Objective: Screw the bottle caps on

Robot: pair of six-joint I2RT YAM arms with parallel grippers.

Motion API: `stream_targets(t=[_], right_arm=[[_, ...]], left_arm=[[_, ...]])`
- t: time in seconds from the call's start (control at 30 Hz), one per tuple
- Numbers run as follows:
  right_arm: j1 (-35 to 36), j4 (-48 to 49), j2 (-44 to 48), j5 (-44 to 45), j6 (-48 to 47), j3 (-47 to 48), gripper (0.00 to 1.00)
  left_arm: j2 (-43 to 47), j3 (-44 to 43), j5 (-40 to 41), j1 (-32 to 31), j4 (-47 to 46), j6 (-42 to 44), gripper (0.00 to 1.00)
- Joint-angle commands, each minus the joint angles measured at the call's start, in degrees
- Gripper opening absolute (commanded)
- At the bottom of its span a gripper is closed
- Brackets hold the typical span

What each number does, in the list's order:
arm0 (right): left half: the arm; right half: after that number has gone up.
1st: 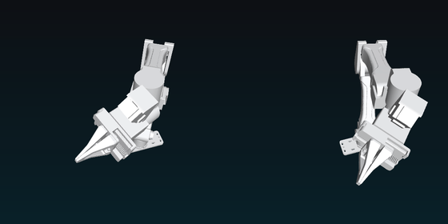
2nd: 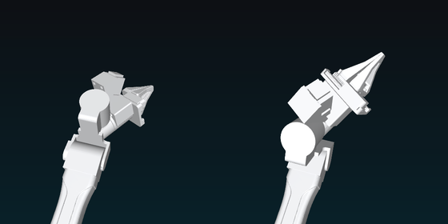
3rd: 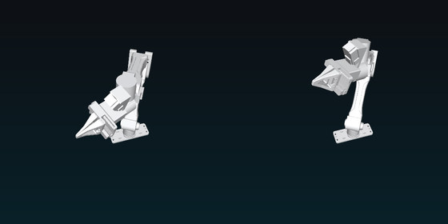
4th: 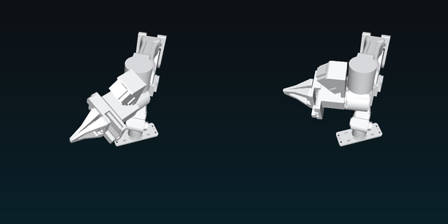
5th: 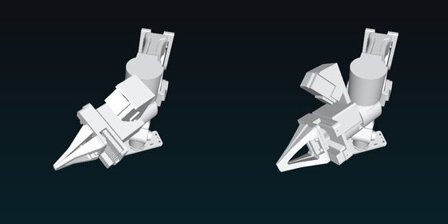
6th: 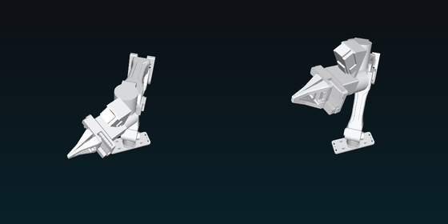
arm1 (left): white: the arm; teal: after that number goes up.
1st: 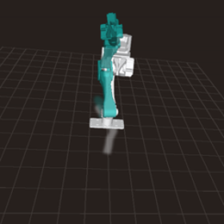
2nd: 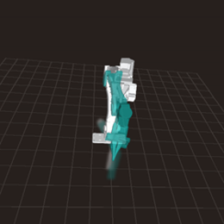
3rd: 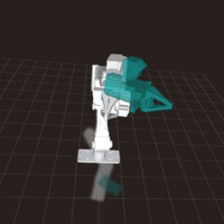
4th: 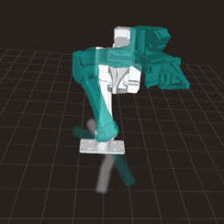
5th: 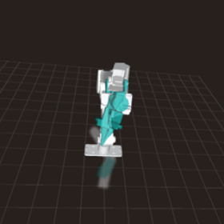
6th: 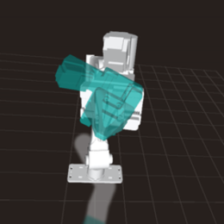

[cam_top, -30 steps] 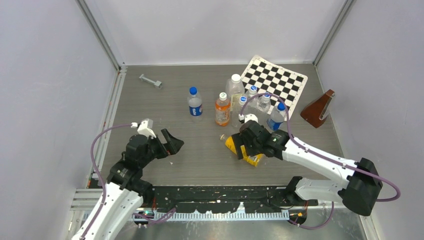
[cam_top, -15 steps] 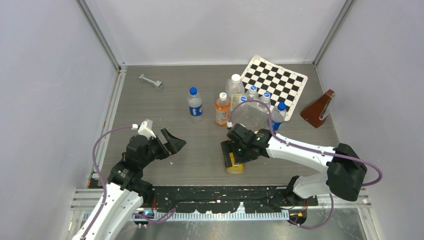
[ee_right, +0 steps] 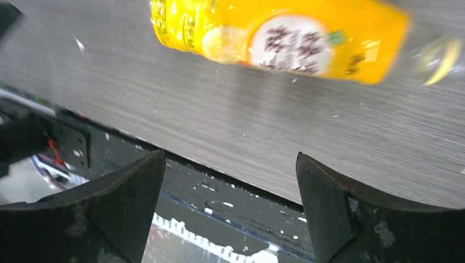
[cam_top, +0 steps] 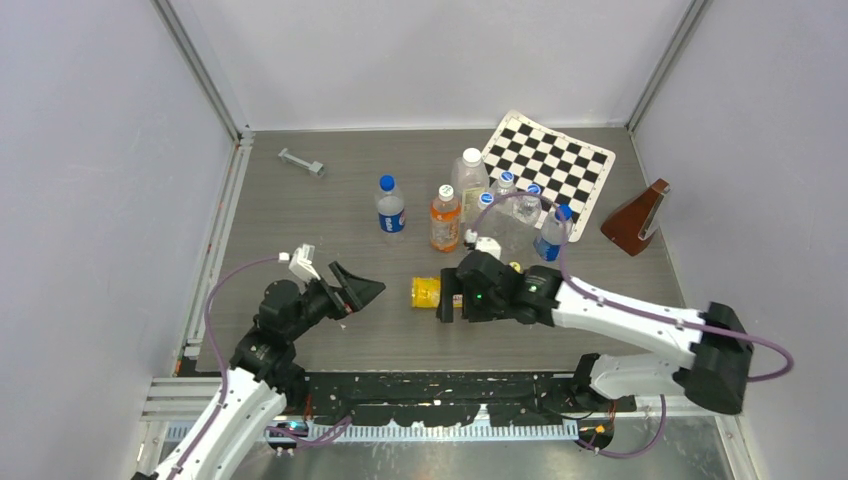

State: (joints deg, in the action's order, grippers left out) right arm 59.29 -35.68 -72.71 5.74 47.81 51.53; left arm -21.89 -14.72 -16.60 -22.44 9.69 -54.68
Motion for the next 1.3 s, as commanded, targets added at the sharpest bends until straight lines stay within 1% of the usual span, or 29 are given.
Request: stream_targets(t=[0.0, 0.07, 0.1, 0.13, 0.17, 0.2, 0.23, 0.27, 0.37, 0.4, 0.47, 0.53, 0.57, 0.6, 0.63, 0.67, 0.7, 0.73, 0.77, 0.8, 0.83, 0.97, 1.07, 1.27], right_arm=[[-0.1, 2.1, 13.6, 16.2, 6.8, -2.8, 0.99], [-0.1, 3.4, 18.6, 21.9, 7.0, -5.7, 1.0], [-0.1, 3.9, 20.4, 23.3, 7.7, -8.5, 1.0], [-0.1, 4.6, 23.9, 26.4, 10.4, -9.7, 0.98], [-0.2, 4.6, 25.3, 28.1, 11.8, -12.0, 0.96], [-0.3, 3.5, 27.6, 31.7, 15.9, -12.8, 0.94], [-0.4, 2.4, 28.4, 33.5, 18.6, -13.9, 0.93], [-0.5, 0.1, 29.5, 37.4, 20.1, -14.2, 0.93], [-0.5, -3.4, 30.6, 45.1, 27.0, -16.3, 0.92], [-0.6, -3.6, 30.7, 48.4, 27.9, -16.8, 0.9], [-0.9, -2.6, 29.7, 51.5, 29.8, -18.2, 0.85], [-1.8, 3.2, 27.2, 49.8, 25.0, -19.3, 0.84], [-2.1, 8.1, 24.8, 48.5, 20.5, -19.4, 0.83], [-2.2, 11.0, 23.5, 45.2, 17.8, -19.6, 0.83], [-2.2, 15.6, 20.9, 41.5, 12.9, -19.5, 0.83], [-2.2, 17.5, 19.6, 39.8, 10.9, -19.4, 0.84], [-2.2, 22.0, 17.6, 35.7, 6.0, -19.4, 0.85], [-2.2, 24.2, 16.7, 33.7, 0.8, -19.7, 0.86], [-2.2, 27.9, 15.2, 29.7, -1.2, -19.8, 0.9], [-2.2, 29.3, 14.4, 28.0, -5.3, -19.9, 0.92], [-2.2, 31.4, 12.7, 24.7, -7.1, -19.7, 0.94], [-2.2, 34.0, 7.6, 19.1, -15.4, -17.7, 0.99], [-2.2, 35.3, 3.1, 17.3, -20.2, -16.0, 1.0], [-2.3, 35.4, -5.7, 15.5, -23.4, -13.2, 0.99]], left_arm=[[-0.8, 0.0, -1.9, -0.8, -10.5, 0.7, 1.0], [-2.8, -4.4, -0.5, -1.2, -4.1, 8.5, 1.0], [-4.4, -6.5, -0.2, -1.4, -1.9, 11.8, 1.0], [-5.9, -8.4, -0.3, -1.6, -0.6, 15.1, 1.0], [-7.9, -9.9, -1.0, -1.9, -0.1, 17.6, 1.0], [-9.6, -11.7, -1.8, -2.3, -0.1, 19.6, 1.0], [-12.4, -12.9, -2.5, -3.0, -0.2, 21.5, 1.0], [-14.4, -14.0, -2.7, -3.9, -0.3, 23.4, 1.0], [-19.0, -17.0, -0.2, -9.0, -0.4, 30.0, 1.0], [-20.1, -17.9, 1.6, -11.1, -0.5, 32.9, 1.0], [-22.3, -19.6, 5.3, -15.9, -0.7, 37.0, 1.0], [-24.3, -21.3, 8.4, -18.6, -0.4, 39.5, 1.0], [-25.0, -21.9, 8.9, -19.1, -0.4, 40.2, 1.0], [-25.5, -22.3, 8.9, -19.2, -0.4, 40.6, 1.0], [-25.7, -22.6, 9.0, -19.2, -0.3, 41.1, 1.0], [-25.4, -22.8, 9.5, -19.2, 0.0, 41.8, 1.0], [-24.9, -23.0, 10.1, -19.2, 0.9, 42.7, 1.0], [-24.2, -23.3, 10.9, -19.2, 2.0, 43.9, 1.0], [-23.0, -23.7, 11.6, -19.2, 4.1, 45.2, 1.0], [-22.0, -24.0, 12.3, -19.2, 5.7, 46.3, 1.0], [-21.1, -24.3, 13.2, -19.2, 7.3, 47.3, 1.0], [-17.4, -25.3, 16.0, -19.2, 12.6, 50.6, 1.0], [-14.9, -25.1, 18.3, -19.2, 14.7, 52.5, 1.0], [-11.2, -24.4, 19.5, -19.2, 16.0, 53.3, 1.0]])
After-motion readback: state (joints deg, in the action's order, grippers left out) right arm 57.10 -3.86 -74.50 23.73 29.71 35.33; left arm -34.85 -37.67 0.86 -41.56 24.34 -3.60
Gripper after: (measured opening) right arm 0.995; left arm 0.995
